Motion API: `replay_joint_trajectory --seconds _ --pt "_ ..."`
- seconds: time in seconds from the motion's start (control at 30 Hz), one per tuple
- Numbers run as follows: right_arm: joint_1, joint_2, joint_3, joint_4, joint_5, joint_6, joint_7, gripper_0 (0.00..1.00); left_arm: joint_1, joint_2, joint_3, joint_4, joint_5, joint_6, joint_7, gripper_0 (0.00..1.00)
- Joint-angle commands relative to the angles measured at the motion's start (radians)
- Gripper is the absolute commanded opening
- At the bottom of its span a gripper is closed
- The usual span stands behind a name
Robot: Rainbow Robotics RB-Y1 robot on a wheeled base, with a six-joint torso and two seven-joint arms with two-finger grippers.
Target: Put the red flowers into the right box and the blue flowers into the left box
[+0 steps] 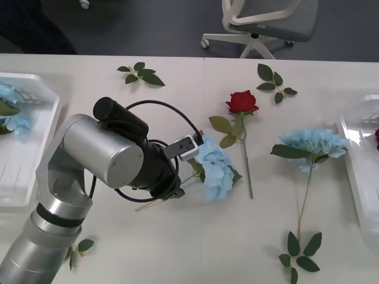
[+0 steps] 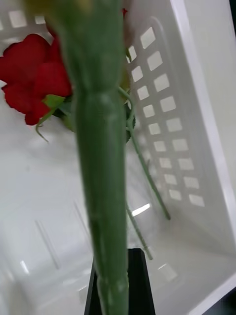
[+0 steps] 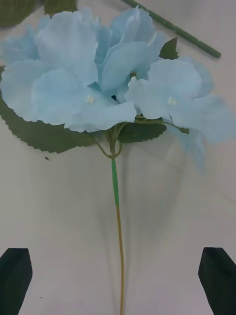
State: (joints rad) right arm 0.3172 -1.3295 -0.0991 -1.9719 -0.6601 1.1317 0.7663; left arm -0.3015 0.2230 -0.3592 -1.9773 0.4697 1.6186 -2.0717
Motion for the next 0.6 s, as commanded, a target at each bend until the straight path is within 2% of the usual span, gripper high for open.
replay_joint_trajectory --seconds 0.03,0.17,0.33,0.6 --pt "-0.032 -0.008 0.078 0.077 0.083 -0.064 0.025 0.0 -0.021 -0.047 -0.021 0.034 -0.063 -0.003 0.042 1.0" --pt "-0.069 -0.008 0.186 0.15 0.149 -0.144 0.022 0.0 -0.05 -0.051 -0.07 0.103 -0.091 -0.042 0.045 1.0" --pt "-0.135 -0.008 0.275 0.192 0.157 -0.155 0.013 0.0 -0.096 -0.065 -0.103 0.215 -0.105 -0.1 0.045 1.0" --pt "-0.17 -0.007 0.312 0.209 0.139 -0.144 0.001 0.0 -0.145 -0.099 -0.113 0.344 -0.12 -0.149 0.044 1.0"
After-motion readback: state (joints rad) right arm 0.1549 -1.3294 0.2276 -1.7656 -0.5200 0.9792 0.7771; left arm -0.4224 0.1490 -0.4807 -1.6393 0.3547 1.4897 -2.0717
